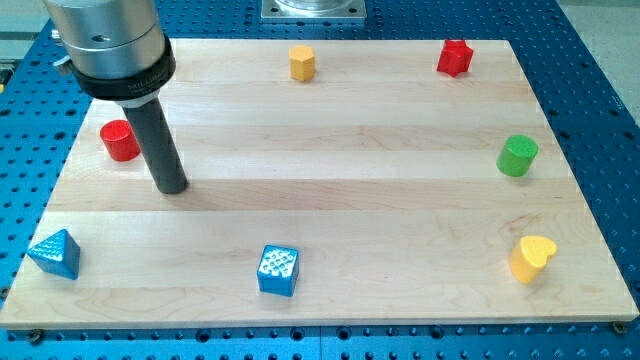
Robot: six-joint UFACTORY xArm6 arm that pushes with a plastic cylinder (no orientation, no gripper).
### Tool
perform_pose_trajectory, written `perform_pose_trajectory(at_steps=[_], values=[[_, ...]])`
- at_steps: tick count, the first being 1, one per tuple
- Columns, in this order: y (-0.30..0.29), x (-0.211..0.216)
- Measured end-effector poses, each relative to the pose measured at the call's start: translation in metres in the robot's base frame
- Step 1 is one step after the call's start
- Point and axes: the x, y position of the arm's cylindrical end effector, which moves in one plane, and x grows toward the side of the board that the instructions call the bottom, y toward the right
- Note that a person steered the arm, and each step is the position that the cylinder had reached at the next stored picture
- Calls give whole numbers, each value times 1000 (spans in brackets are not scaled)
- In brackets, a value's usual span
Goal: Push the triangle towards the cube
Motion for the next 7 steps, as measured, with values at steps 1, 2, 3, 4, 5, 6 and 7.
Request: perform_pose_trajectory(at_steps=[1,2,3,4,5,6,7], values=[[0,4],[0,5],[1,5],[1,6],[2,8],[10,19],[-81,20]])
